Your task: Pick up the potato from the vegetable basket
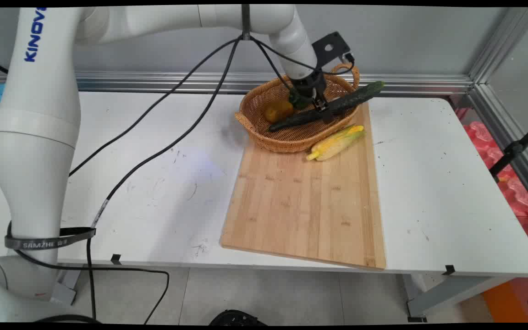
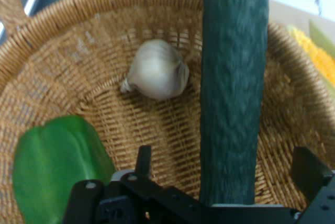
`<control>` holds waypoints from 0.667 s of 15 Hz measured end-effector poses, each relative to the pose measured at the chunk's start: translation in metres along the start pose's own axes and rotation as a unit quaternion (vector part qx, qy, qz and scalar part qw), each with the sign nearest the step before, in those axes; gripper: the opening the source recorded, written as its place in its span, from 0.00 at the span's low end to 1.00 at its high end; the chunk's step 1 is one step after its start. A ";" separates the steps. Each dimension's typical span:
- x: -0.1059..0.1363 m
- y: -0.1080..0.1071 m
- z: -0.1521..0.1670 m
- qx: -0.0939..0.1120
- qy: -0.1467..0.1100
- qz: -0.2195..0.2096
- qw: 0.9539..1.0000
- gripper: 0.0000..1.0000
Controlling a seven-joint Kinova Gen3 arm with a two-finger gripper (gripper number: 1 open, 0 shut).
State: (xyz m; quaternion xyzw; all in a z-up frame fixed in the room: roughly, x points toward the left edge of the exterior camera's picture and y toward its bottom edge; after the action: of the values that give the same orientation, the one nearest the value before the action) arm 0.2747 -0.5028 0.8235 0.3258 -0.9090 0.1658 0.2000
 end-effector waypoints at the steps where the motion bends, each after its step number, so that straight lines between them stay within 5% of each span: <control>1: 0.001 -0.001 -0.002 -0.001 0.002 0.001 1.000 1.00; 10: -0.012 -0.002 -0.074 -0.019 0.019 0.010 1.000 1.00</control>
State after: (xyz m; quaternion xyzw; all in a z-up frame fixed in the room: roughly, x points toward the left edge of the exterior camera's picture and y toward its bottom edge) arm 0.3037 -0.4661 0.8819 0.3093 -0.9113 0.1569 0.2221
